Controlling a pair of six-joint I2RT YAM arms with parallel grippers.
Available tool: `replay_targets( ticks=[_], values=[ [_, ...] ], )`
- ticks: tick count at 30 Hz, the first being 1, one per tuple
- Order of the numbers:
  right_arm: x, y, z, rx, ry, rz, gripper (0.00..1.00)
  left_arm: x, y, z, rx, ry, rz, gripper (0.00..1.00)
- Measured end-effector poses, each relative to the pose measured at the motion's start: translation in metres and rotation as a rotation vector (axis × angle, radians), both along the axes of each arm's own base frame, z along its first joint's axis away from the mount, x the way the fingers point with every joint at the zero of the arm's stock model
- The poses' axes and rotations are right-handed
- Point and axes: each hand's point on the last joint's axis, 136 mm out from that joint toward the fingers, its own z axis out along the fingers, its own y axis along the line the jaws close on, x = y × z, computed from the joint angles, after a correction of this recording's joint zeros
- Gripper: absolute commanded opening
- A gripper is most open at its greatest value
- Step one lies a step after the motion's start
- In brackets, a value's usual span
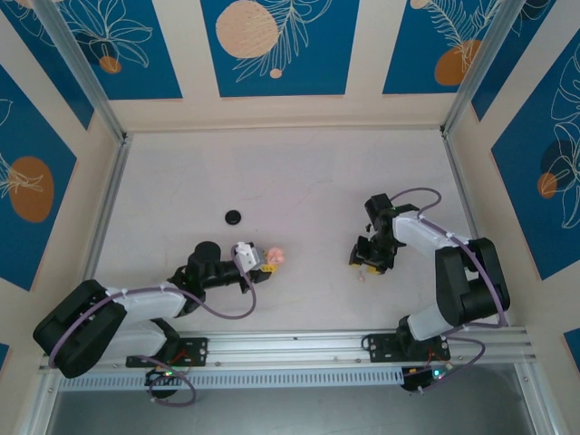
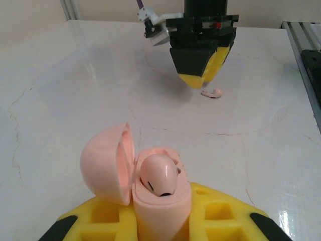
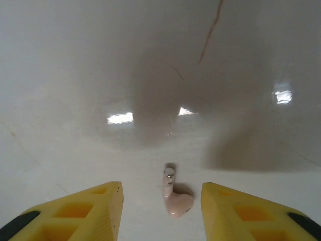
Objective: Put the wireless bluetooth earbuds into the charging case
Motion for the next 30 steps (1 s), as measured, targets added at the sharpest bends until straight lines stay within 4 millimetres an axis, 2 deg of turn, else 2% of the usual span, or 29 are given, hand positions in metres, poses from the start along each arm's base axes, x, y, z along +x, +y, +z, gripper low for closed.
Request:
replay_targets(
  ticks=[8, 17, 21, 26, 30],
  values=[
    [-0.009, 0.012, -0.007, 0.017, 0.051, 0.026, 0.44, -0.001, 0.001, 0.000, 0.003, 0.004, 0.000, 0.15],
    [-0.019, 0.041, -0.004, 0.103, 0.081, 0.062, 0.42, -0.002, 0.002, 0.002, 0.003, 0.004, 0.000, 0.15],
    [-0.017, 0.052, 0.002, 0.129, 0.076, 0.082, 0.42, -0.003, 0.003, 0.001, 0.008, 0.010, 0.000, 0.14],
    [-0.010, 0.050, 0.012, 0.095, 0.056, 0.089, 0.43, -0.003, 0.003, 0.006, -0.001, -0.002, 0.003, 0.15],
    [-0.019, 0.040, 0.015, 0.050, 0.073, 0.088, 0.43, -0.003, 0.004, 0.007, -0.001, -0.004, 0.007, 0.15]
  ],
)
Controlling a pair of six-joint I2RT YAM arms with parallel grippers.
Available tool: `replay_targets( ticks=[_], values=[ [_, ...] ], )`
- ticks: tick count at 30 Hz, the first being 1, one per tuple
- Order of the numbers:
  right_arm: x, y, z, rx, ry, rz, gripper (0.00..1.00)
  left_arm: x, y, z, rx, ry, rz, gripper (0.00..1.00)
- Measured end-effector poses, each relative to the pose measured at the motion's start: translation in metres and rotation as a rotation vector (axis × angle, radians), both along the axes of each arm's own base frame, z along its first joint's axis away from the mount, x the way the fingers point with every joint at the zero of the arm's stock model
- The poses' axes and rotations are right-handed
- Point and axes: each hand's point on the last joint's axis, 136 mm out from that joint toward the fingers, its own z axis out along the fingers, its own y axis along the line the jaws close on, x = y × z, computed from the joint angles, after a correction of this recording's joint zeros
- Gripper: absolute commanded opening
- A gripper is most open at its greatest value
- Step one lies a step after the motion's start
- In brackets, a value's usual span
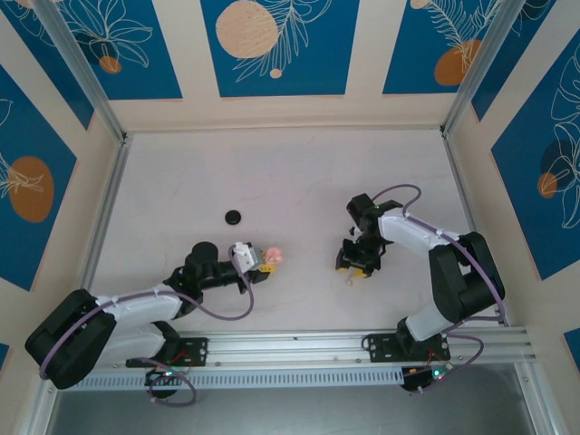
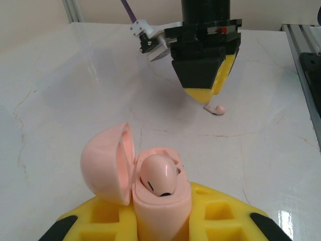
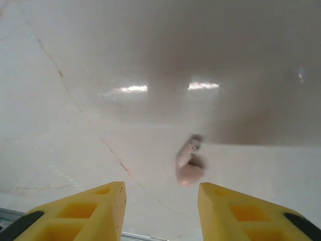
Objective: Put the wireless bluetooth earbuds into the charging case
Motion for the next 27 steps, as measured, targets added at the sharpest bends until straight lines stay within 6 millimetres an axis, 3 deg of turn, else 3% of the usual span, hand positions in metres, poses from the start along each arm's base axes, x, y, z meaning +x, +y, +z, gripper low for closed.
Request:
replay_targets(
  ticks=[11, 27],
  values=[
    [-0.021, -0.006, -0.014, -0.021, 0.063, -0.003, 0.42, 0.000, 0.001, 0.001, 0.000, 0.001, 0.000, 0.15],
    [-0.017, 0.026, -0.022, 0.075, 0.065, 0.030, 0.38, -0.002, 0.002, 0.002, 0.003, 0.003, 0.001, 0.15]
  ],
)
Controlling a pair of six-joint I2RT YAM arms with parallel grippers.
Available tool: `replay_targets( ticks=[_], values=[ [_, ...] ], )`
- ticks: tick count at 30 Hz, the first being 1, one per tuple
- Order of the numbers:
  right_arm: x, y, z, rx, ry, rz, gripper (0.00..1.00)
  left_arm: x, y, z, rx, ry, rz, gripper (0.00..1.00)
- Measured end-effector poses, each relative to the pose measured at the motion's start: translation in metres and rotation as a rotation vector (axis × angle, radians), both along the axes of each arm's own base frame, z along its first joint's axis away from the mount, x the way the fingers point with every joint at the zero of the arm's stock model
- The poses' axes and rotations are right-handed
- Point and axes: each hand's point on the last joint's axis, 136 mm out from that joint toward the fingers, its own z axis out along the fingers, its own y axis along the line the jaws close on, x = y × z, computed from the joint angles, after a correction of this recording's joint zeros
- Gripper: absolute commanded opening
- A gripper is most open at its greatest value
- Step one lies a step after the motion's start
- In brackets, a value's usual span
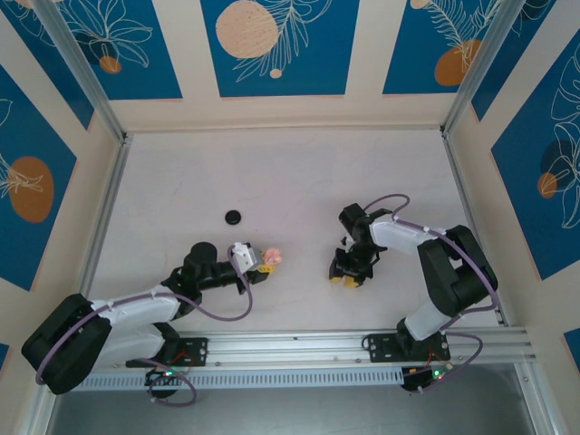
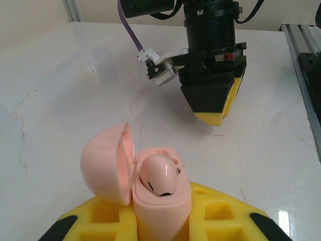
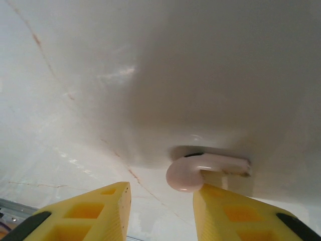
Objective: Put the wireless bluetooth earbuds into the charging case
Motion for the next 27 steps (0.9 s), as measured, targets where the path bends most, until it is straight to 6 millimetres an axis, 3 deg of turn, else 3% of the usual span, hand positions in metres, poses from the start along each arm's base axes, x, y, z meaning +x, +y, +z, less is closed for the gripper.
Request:
replay_targets(
  ticks=[12, 18, 27],
  values=[
    [0.029, 0.021, 0.017, 0.040, -0.100, 0.038, 0.42, -0.001, 0.003, 0.005, -0.002, -0.009, 0.011, 0.15],
    [0.037, 0.009, 0.031, -0.017, -0.153, 0.064, 0.42, -0.001, 0.005, 0.005, 0.003, -0.006, 0.018, 0.15],
    [0.027, -0.021, 0.021, -0.190, -0.092, 0.109, 0.37, 0.000, 0.006, 0.003, 0.014, -0.008, 0.023, 0.15]
  ],
)
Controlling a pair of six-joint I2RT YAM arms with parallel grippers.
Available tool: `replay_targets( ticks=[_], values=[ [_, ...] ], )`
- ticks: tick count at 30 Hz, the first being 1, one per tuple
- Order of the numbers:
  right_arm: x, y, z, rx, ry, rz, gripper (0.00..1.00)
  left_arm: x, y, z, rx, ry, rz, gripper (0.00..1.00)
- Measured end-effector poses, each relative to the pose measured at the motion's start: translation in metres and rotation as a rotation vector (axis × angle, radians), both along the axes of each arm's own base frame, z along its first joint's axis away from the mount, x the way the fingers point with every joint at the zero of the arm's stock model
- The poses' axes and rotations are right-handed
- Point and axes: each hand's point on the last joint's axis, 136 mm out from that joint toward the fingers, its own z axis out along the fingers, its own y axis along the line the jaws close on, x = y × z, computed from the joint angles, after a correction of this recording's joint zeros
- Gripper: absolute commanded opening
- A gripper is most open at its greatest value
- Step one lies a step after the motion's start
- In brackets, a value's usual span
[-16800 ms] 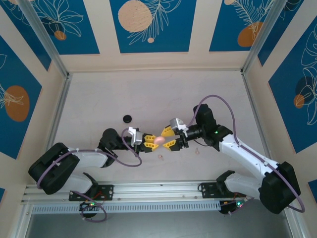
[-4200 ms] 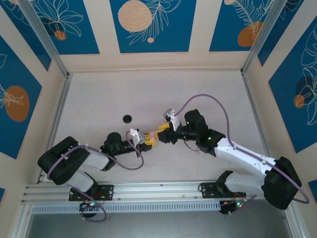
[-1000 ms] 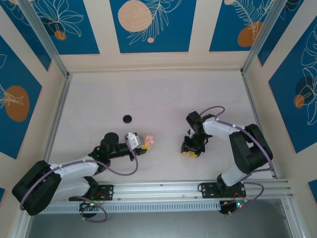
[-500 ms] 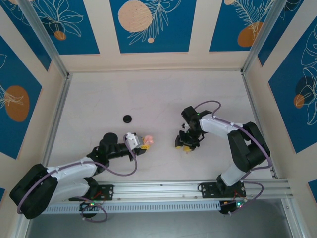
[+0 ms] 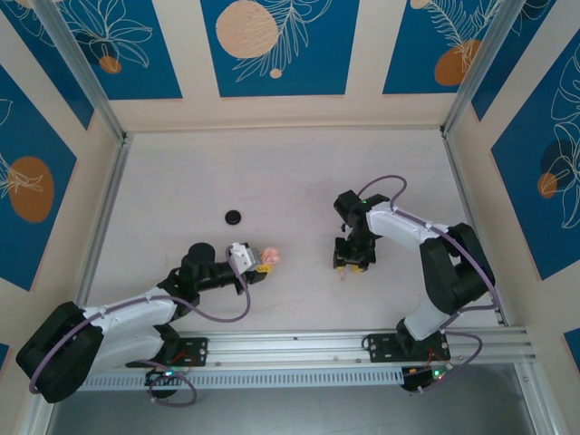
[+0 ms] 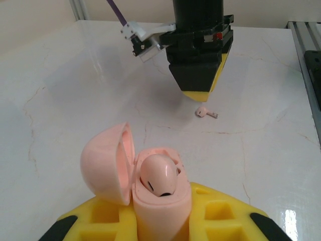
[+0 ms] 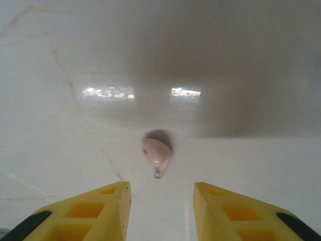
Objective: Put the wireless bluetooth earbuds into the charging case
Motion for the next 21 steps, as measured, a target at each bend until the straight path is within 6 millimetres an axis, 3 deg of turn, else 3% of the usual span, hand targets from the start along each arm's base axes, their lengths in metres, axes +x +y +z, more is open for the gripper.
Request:
replay_targets(
  ticks=[21],
  values=[
    [-0.003, 0.007, -0.021, -0.080, 0.074, 0.069, 0.32, 0.000, 0.000, -0.002, 0.009, -0.003, -0.003, 0.15]
  ],
)
